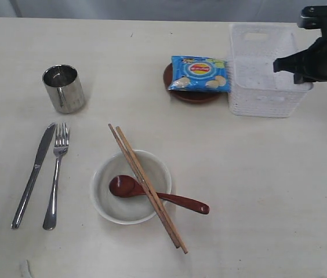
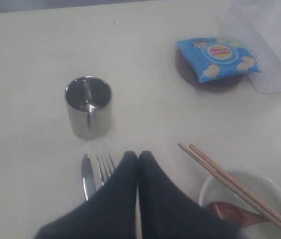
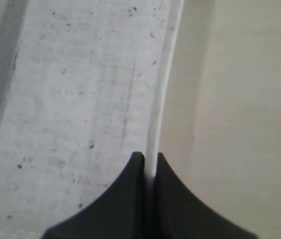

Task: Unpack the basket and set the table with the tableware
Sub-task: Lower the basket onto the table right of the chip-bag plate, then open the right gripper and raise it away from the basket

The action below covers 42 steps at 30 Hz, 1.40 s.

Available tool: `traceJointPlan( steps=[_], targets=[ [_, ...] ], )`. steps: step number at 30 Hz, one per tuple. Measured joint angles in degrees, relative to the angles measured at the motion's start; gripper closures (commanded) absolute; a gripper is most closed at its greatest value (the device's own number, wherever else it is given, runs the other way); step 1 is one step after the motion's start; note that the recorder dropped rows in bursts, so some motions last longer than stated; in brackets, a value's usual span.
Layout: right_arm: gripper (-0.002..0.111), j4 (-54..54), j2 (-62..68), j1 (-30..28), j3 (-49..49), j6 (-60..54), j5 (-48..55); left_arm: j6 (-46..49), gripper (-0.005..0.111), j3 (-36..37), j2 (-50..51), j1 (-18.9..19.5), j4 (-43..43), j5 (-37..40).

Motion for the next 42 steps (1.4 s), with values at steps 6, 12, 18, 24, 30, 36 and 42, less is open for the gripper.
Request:
traceJointPlan(
  steps=[6, 12, 18, 24, 30, 36, 42],
  targets=[
    [0.109, 2.45, 0.13, 6.56, 0.0, 3.53, -1.13, 0.0, 0.107, 0.0, 0.0, 0.0, 0.0, 0.0],
    [0.109, 2.65, 0.17, 11.4, 0.0, 7.42, -2.59, 0.0, 0.107, 0.0, 0.0, 0.0, 0.0, 0.0],
    [0.109, 2.65, 0.26, 12.95, 0.11, 10.11, -3.33, 0.0, 0.107, 0.0, 0.0, 0.0, -0.11, 0.0],
    [0.109, 2.22, 0.62, 5.75, 0.11, 11.41, -1.68, 0.0, 0.107, 0.0, 0.0, 0.0, -0.42, 0.0],
    [0.109, 2.12, 0.4, 2.29, 0.11, 8.72, -1.08, 0.0, 0.107, 0.0, 0.0, 0.0, -0.42, 0.0],
    [0.109, 1.54, -0.35, 4.13, 0.11, 8.62, -1.08, 0.11, 0.107, 0.0, 0.0, 0.0, -0.42, 0.0],
    [0.109, 1.98, -2.25, 4.83, 0.45, 10.1, 2.36, 0.11, 0.107, 0.0, 0.0, 0.0, -0.42, 0.0]
  ],
)
